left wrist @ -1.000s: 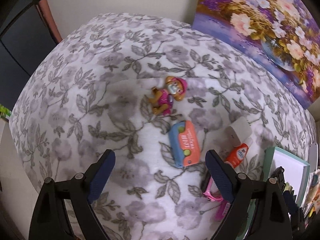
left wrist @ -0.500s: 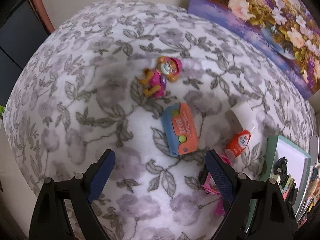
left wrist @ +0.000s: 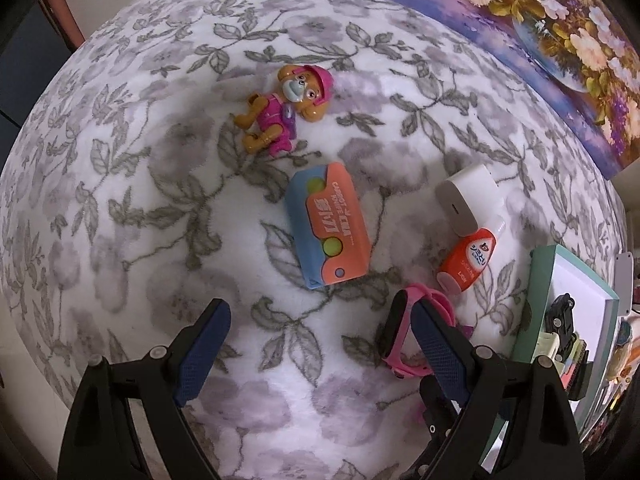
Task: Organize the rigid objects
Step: 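Grasp the pink watch band with the left tool while the right tool grasps the purple lighter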
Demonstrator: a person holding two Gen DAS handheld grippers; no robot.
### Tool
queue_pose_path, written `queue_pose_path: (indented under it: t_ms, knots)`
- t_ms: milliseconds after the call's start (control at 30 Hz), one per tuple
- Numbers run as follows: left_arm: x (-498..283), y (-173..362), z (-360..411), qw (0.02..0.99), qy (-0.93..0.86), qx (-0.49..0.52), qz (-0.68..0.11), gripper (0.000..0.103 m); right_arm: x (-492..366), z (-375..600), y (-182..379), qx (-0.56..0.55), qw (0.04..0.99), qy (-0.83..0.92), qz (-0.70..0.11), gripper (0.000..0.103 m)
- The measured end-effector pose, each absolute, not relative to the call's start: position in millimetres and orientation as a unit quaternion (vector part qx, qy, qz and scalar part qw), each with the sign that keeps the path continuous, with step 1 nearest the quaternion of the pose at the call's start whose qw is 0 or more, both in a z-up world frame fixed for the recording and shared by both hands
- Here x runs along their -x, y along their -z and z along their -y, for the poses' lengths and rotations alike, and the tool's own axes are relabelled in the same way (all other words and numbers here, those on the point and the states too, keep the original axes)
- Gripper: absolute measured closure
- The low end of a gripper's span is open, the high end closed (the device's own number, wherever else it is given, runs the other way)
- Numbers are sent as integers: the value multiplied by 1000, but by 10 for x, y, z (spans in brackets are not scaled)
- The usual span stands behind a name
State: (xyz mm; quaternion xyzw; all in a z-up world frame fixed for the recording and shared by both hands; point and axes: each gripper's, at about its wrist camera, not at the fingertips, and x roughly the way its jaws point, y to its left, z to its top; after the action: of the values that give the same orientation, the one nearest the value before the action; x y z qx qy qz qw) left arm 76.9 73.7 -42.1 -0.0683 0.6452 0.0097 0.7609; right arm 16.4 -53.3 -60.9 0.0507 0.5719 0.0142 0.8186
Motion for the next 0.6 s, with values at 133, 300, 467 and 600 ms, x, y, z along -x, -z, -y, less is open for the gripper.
queue_pose_path:
  t_ms: [133,300,467,600]
  knots:
    - [-773,445,-706,760,-8,69,-647,11,-154,501,579,-40,816,-17,-576,53]
    - [-776,467,-685,759,-6,70,-647,11,-118,506,618,-38,805,-21,-592,56]
    - [-789,503,-624,757,2,67,-650,11,-106,496,643,-29,807,-10,-589,58]
    - [-793,556,-566,755,6,61,-653,11,-125,490,665,-20,814,-7,-581,61]
